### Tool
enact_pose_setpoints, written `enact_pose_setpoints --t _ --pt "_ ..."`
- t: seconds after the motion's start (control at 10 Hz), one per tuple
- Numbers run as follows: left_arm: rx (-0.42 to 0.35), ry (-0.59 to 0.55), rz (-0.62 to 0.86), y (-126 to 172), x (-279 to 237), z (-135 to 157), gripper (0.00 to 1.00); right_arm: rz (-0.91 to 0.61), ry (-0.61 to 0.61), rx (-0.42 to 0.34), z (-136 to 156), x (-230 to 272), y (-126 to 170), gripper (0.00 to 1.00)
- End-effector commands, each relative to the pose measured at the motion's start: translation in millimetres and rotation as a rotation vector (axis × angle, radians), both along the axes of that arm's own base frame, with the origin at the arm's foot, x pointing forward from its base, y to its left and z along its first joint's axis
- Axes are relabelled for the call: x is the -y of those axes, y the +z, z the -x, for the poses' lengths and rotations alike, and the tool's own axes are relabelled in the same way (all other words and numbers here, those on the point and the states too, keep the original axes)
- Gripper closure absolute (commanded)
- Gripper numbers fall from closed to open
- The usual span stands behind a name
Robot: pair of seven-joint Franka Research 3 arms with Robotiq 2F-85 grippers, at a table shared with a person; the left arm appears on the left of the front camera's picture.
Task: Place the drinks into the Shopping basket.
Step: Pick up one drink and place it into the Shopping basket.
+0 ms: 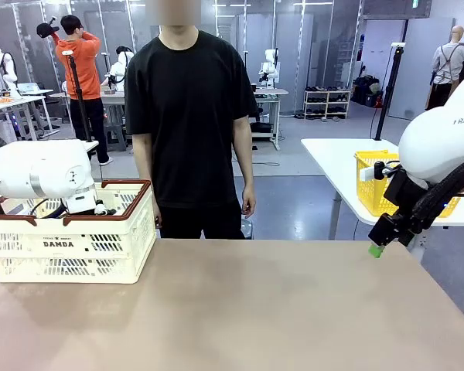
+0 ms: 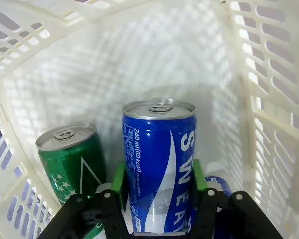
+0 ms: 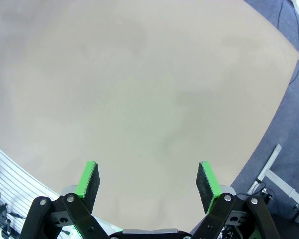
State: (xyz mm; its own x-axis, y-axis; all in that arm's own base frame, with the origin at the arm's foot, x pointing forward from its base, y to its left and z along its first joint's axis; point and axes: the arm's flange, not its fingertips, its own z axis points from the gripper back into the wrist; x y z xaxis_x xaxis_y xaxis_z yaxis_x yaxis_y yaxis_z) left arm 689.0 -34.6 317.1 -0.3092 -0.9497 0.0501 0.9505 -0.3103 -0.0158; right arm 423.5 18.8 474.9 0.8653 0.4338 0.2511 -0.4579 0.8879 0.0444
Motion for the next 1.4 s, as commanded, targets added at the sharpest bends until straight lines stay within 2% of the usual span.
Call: enact_pose_setpoints --t 0.0,0.1,0.2,0.3,0.6,1.1,1.3 --pt "-0.018 -0.003 0.048 8.1 -1.9 -0.6 0.24 0.003 0.012 -0.003 -0.6 1.1 1.5 0.03" --pt "-0.008 -0.006 0.052 14.2 -1.4 0.8 0.20 0.003 0.012 -0.003 -0.6 1.1 1.5 0.03" --pt "-0.002 -0.010 0.052 19.1 -1.0 3.1 0.05 0.003 0.012 -0.003 -0.6 1.1 1.5 0.03" --pt "0.014 -0.003 0.041 25.9 -1.6 5.6 0.01 0.003 0.012 -0.003 -0.6 1.1 1.5 0.03" --pt "0.051 0.021 0.003 52.5 -5.1 12.3 0.00 0.003 0.012 -0.003 -0.6 1.1 1.5 0.03" --pt "0.099 0.000 -0.018 90.3 -7.1 17.1 0.00 0.003 0.012 -0.003 -0.6 1.1 1.5 0.03" --pt "0.090 0.015 -0.002 79.3 -4.6 6.5 0.00 0.003 0.012 -0.003 -0.6 1.1 1.5 0.03"
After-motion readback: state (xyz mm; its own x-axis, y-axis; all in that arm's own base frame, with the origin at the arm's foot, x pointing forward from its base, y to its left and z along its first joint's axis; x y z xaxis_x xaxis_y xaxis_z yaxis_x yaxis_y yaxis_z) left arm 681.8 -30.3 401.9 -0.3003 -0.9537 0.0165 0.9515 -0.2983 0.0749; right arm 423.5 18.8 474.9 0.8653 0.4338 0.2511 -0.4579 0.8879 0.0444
